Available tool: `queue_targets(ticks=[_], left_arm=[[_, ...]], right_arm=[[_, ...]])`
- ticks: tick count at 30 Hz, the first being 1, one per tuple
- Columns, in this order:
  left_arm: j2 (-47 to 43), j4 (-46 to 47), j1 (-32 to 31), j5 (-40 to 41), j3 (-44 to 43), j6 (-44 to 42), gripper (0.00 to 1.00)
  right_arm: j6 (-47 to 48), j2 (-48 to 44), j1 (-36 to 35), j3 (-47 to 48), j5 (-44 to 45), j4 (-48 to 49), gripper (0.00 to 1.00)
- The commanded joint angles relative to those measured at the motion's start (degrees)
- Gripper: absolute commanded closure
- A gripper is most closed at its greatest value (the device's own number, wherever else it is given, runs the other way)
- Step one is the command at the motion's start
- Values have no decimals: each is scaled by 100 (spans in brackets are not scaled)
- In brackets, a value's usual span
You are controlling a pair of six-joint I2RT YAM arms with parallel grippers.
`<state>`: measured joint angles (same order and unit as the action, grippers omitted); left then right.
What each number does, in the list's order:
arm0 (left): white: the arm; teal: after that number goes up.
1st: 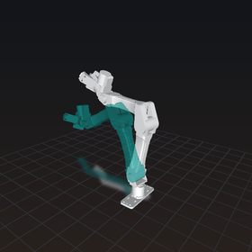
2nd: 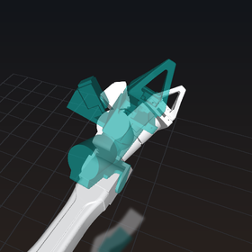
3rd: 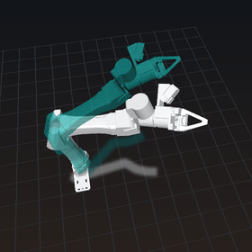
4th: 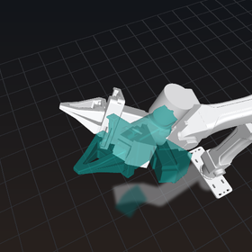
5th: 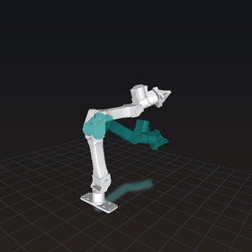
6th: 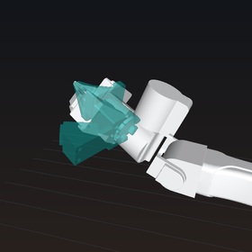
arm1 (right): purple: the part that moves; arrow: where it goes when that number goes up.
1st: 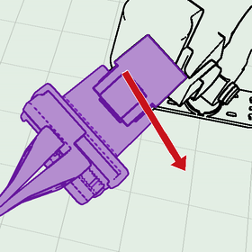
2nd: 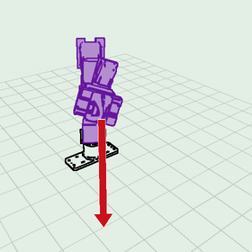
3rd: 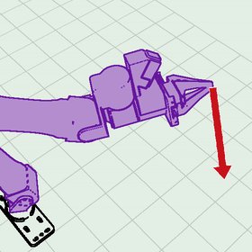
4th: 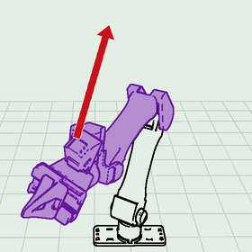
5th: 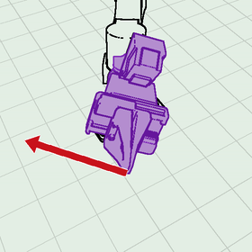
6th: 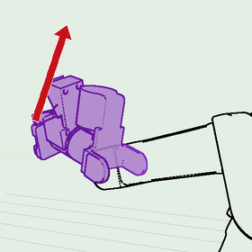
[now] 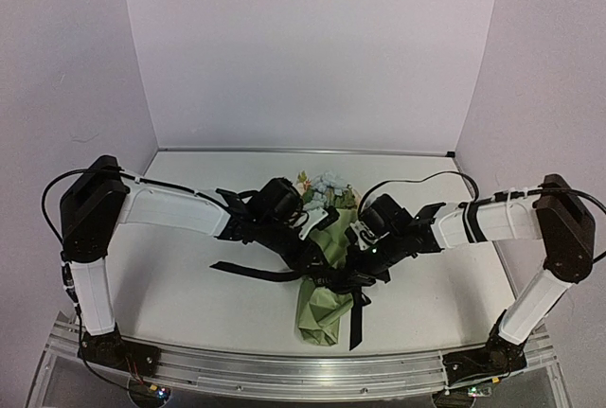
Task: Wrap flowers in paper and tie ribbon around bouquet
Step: Cross the half-tied ribbon over the folded bouquet.
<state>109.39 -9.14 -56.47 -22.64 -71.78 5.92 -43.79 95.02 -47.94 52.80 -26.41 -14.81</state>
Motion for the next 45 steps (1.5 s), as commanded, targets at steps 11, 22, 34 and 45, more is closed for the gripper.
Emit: queue_targets(ticks=[11,22,34,45], left_arm=[[562,-717,-5,-239,-956,-583,67],[768,-883,-5,-554,-1163,-748,77],[440,-213,1,-213,-733,-398,98],[-234,475,35,344,-23,-83,100]], right_arm=[[196,-236,-23,-147,29,241,100],[258,-285,-30,-149,18,241,100],[303,-384,-15,-174,47,230,100],[282,-396,-14,-241,72,197,100]])
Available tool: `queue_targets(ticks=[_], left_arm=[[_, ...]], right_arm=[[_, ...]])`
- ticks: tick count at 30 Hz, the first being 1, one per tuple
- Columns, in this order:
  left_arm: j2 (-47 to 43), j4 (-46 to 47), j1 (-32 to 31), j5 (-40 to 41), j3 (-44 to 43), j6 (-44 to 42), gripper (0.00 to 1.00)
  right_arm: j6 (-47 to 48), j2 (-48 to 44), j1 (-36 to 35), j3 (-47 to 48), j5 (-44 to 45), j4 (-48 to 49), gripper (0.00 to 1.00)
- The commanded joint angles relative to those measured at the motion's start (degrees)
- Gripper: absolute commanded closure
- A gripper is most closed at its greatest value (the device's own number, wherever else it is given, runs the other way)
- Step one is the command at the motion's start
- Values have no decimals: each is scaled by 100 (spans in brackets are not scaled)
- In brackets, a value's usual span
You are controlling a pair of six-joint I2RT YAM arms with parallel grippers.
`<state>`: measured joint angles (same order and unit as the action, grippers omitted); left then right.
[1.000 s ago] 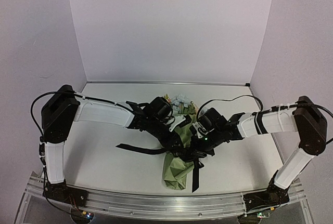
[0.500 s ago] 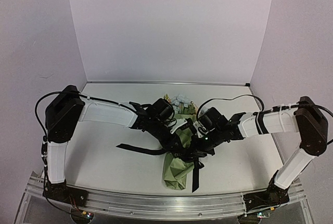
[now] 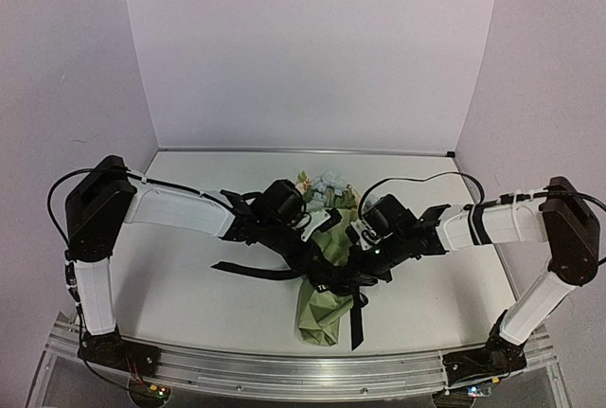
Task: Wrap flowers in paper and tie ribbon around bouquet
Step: Cross the half-tied ribbon over the folded bouquet.
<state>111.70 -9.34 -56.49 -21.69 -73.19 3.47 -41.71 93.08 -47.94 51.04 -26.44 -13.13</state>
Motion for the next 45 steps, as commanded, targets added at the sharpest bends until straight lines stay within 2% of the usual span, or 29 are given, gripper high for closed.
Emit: queue_targets(ticks=[1,9,17,30,37,45], left_arm=[[-493,521,40,268,150,176,100],[-646,679,60,416,344,250,98],[-699,803,70,213,480,268,92],[-546,779,73,37,371,238,71],[-367,312,77,-296,219,25,71],[-298,-42,75,-638,87,-82,86]], right_arm=[[72,-202,-17,-68,77,24,100],[72,-218,-15,-43,68,-41,100],[87,-196,-16,51,40,-146,100],[77,-97,-18,152,7,-208,100],[58,-57,-24,162,-36,-208,100],[81,-96,-28,113,-32,-215,100]])
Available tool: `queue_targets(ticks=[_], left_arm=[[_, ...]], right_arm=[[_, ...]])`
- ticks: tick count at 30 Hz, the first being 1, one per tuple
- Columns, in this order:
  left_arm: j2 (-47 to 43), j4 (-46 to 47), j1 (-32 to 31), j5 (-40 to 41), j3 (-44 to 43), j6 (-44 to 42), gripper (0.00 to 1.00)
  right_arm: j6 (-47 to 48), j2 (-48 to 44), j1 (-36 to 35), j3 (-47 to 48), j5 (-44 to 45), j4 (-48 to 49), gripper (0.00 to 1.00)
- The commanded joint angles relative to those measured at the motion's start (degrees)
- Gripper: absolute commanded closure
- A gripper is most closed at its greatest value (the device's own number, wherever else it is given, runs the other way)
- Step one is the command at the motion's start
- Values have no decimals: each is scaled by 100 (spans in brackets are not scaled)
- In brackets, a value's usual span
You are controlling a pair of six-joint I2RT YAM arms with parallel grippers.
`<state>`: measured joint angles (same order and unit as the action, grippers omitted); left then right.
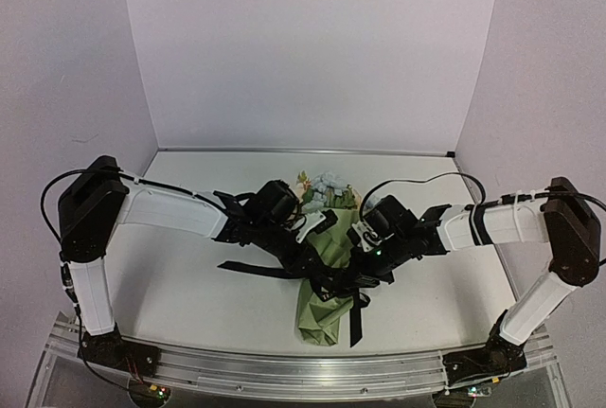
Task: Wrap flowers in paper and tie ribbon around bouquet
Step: Cross the half-tied ribbon over the folded bouquet.
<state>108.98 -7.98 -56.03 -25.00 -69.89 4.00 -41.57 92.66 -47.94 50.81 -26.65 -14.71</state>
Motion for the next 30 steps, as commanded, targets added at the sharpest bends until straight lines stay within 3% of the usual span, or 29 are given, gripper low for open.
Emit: queue_targets(ticks=[1,6,13,30], left_arm=[[-49,-178,27,-322,-235,-131,88],[-145,-235,31,-413,-211,-166,95],[-211,-528,21,-633,-222,-257,97],[-602,-891,26,-554,-129,-364,71]], right_arm=[[72,-60,-24,130,-7,-57,100],[126,-65,-29,122,23,-58,100],[163,-162,-23,167,45,-84,100],[271,-80,-130,254,21,-340,100]])
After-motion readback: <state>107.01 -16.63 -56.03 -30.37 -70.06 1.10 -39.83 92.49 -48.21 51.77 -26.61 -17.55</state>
